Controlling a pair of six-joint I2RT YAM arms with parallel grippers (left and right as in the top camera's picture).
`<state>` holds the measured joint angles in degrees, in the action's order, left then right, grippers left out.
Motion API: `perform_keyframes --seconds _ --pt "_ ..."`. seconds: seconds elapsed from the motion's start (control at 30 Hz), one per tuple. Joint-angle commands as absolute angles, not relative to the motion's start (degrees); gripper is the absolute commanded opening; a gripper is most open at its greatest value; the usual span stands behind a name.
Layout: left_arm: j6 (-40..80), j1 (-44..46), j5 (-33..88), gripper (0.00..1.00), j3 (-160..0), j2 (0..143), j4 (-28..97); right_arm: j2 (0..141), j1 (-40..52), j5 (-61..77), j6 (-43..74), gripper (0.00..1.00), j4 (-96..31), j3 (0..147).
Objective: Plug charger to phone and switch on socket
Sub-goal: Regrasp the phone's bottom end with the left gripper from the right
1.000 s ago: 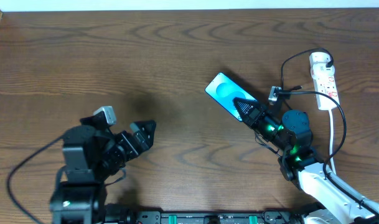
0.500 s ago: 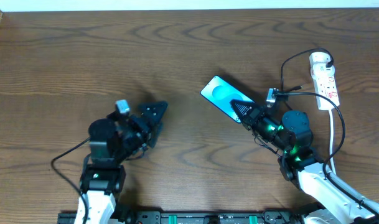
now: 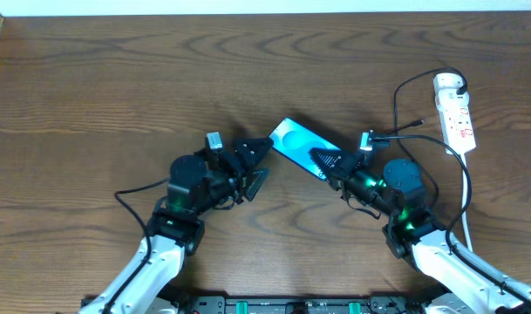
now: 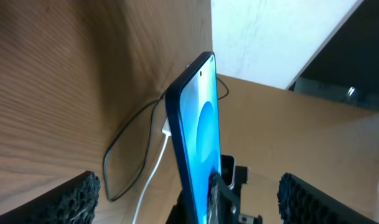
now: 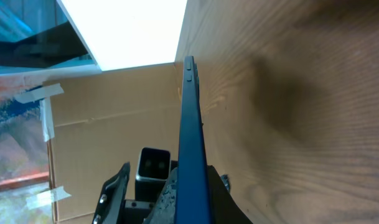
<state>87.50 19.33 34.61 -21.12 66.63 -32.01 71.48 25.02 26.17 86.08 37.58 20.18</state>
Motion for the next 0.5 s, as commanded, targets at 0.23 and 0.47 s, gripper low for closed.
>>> perform_keyframes --seconds 0.23,0.47 --pt "96.36 24.75 22.96 0.82 -21.61 68.14 -39.11 70.43 25.61 27.0 87.99 0.01 37.45 20.51" --pt "96.31 28.82 20.01 0.77 -21.61 68.16 -42.13 70.43 25.71 27.07 89.86 0.01 37.52 20.51"
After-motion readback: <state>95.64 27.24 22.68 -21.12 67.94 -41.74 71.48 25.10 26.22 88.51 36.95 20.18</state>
